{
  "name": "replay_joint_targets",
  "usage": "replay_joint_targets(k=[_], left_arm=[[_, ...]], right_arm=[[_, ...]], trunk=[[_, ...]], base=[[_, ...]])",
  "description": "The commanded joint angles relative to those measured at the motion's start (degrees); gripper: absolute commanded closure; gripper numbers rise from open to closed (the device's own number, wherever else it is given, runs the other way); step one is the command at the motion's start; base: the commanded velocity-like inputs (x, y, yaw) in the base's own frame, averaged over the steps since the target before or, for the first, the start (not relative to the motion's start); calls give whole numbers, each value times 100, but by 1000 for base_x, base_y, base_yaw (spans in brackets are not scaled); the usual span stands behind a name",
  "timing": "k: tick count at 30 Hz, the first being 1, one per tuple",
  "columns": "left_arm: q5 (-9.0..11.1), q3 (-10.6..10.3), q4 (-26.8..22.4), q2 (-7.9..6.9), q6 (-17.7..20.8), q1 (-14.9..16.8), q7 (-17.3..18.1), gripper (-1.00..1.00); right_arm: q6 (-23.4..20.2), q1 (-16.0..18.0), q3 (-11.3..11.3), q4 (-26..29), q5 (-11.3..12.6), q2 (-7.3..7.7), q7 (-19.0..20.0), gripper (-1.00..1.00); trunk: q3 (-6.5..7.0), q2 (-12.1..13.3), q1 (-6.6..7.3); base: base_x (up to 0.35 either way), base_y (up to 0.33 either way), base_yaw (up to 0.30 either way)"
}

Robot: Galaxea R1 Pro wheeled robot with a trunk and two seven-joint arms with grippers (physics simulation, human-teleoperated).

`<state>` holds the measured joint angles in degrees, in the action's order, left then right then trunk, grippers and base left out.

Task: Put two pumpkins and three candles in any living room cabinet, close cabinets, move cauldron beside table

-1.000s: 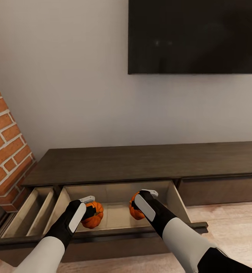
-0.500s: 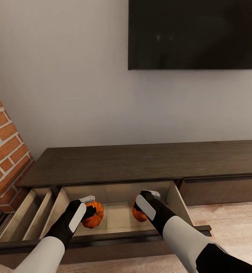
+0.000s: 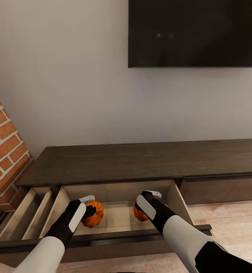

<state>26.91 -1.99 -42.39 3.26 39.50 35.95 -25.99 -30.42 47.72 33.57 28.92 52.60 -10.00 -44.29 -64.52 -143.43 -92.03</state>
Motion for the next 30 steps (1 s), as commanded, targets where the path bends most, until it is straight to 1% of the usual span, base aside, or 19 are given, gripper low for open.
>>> replay_joint_targets(k=[1, 5, 6, 13, 22, 27, 29, 30], left_arm=[[9, 3, -39, 0, 12, 0, 2, 100], [37, 40, -116, -7, 28, 0, 5, 100], [39, 43, -121, -8, 26, 0, 6, -100], [42, 57, -139, -17, 35, 0, 5, -100], [51, 63, -153, -20, 79, 0, 7, -100], [52, 68, -345, -11, 147, 0, 7, -100], [53, 68, -371, -10, 197, 0, 6, -100], [51, 41, -404, 24, 225, -9, 5, -100]], right_arm=[[1, 0, 0, 0, -2, 0, 4, -100], [2, 0, 0, 7, -4, 0, 8, -100], [2, 0, 0, 8, -4, 0, 8, -100], [9, 0, 0, 14, -4, 0, 10, -100], [10, 0, 0, 58, 4, 0, 21, -100], [10, -2, 2, 110, 4, 0, 26, -100], [5, -6, 6, 178, 4, 0, 26, -100], [-8, -21, -2, 210, 37, 0, 35, -100]], trunk=[[0, 0, 0], [0, 0, 0], [0, 0, 0], [0, 0, 0], [199, 12, 23], [310, 22, 38], [346, 102, 82], [363, 141, 103]], base=[[0, 0, 0], [0, 0, 0], [0, 0, 0], [0, 0, 0], [-16, 0, 0], [-129, 0, 0], [-21, 0, 0], [0, 0, 0]])
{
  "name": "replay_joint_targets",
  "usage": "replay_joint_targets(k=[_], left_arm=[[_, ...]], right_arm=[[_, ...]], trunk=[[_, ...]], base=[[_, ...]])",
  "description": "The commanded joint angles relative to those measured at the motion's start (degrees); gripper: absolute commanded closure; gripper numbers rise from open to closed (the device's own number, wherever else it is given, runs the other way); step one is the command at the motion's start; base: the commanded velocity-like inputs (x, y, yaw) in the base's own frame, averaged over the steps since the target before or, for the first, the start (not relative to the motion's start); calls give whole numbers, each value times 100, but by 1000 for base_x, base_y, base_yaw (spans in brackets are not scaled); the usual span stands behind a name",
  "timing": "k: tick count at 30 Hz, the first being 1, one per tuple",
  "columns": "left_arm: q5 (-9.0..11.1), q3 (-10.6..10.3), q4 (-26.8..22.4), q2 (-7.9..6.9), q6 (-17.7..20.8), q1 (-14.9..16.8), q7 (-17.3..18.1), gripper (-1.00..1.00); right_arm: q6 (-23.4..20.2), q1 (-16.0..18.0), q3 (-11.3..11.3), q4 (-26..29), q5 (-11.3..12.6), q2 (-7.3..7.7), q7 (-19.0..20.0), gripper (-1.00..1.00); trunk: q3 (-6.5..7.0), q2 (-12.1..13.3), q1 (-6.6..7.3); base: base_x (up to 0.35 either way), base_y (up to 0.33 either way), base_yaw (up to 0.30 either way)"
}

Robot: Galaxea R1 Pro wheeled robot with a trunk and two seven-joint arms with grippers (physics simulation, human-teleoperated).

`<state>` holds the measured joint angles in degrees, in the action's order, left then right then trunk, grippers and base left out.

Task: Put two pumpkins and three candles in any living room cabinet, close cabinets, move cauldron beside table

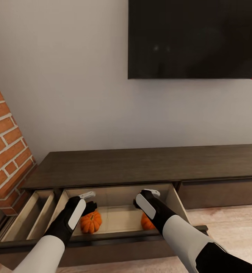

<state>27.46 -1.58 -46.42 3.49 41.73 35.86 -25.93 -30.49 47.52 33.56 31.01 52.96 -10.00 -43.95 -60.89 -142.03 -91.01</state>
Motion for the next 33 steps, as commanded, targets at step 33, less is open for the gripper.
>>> replay_joint_targets(k=[33], left_arm=[[14, 52, -25, 126, 3, -9, 6, -100]], right_arm=[[-9, 12, -16, 520, 4, 0, 0, -100]], trunk=[[593, 1325, 725]], base=[[-16, 0, 0]])
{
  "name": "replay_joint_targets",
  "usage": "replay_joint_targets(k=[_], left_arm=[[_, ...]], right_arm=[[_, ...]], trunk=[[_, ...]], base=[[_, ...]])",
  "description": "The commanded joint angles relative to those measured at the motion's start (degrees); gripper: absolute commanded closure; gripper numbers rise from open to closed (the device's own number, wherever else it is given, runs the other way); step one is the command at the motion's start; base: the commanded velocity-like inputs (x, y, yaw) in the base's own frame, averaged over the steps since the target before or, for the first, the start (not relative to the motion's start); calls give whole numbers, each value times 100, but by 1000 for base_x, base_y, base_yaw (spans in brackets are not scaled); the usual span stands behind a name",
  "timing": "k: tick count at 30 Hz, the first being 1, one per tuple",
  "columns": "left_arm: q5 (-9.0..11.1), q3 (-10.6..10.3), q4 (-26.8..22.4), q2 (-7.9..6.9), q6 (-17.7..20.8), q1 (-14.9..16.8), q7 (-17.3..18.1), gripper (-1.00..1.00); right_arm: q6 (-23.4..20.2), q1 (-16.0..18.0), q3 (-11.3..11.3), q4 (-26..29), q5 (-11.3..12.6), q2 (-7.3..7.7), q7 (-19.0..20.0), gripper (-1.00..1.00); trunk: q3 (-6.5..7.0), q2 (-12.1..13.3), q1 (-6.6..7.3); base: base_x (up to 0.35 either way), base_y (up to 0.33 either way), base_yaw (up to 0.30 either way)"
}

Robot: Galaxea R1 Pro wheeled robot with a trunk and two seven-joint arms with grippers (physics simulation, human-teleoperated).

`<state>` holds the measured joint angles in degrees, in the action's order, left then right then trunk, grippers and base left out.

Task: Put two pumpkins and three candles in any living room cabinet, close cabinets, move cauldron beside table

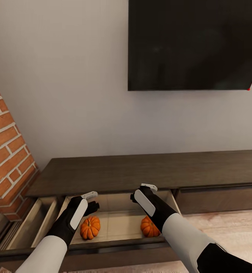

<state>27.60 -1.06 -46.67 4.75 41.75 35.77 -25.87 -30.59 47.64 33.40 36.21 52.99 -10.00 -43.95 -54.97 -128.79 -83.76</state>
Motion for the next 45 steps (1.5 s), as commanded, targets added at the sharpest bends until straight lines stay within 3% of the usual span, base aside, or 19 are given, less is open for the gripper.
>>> replay_joint_targets(k=[1, 45], left_arm=[[0, 0, 0, 0, 0, 0, -1, -100], [0, 35, 0, 0, 0, 0, -6, -100]], right_arm=[[0, 0, 0, 0, 1, 0, 0, -100], [0, 0, 8, 0, 1, 0, 0, -100]], trunk=[[18, 42, 23], [808, 1806, 989]], base=[[-219, 0, 0], [-99, 10, 0]])
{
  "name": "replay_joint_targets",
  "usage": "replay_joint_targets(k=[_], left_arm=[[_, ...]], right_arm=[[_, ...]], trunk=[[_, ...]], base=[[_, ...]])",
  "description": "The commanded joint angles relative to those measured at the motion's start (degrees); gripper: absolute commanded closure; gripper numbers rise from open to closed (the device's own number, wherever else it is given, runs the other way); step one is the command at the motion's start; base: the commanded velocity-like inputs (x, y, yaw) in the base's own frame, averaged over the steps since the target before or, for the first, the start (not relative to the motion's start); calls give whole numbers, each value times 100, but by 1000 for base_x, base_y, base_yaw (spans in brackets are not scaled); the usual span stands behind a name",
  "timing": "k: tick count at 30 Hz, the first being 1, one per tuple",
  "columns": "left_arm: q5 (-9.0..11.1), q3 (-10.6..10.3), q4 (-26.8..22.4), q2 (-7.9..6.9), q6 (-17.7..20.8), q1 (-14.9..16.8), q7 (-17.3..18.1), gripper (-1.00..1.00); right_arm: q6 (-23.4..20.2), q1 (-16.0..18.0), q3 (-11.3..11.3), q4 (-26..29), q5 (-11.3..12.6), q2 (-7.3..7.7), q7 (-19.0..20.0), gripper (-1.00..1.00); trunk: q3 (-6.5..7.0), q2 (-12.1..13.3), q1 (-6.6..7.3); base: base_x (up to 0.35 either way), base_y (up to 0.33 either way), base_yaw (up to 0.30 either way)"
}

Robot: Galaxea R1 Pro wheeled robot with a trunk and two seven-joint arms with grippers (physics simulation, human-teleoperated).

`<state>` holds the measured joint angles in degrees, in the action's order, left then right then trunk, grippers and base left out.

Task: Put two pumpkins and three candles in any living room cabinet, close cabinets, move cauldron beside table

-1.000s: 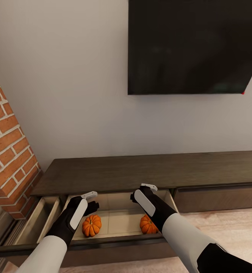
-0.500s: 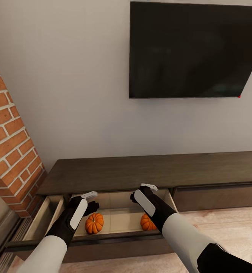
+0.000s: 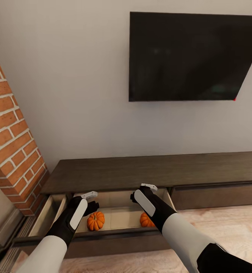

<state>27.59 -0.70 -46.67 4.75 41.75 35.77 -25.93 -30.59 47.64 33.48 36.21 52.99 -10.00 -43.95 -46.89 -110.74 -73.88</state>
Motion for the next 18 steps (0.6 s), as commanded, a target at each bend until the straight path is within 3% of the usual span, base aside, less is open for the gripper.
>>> replay_joint_targets(k=[1, 18], left_arm=[[0, 0, 0, 0, 0, 0, 0, -100], [-3, 0, 0, 0, 0, 0, 0, -100]], right_arm=[[0, 0, 0, 0, 1, 0, 0, -100], [9, 0, 1, 0, 1, 0, 0, -100]], trunk=[[18, 42, 23], [324, 723, 396]], base=[[-74, 0, 0], [-8, 0, 0]])
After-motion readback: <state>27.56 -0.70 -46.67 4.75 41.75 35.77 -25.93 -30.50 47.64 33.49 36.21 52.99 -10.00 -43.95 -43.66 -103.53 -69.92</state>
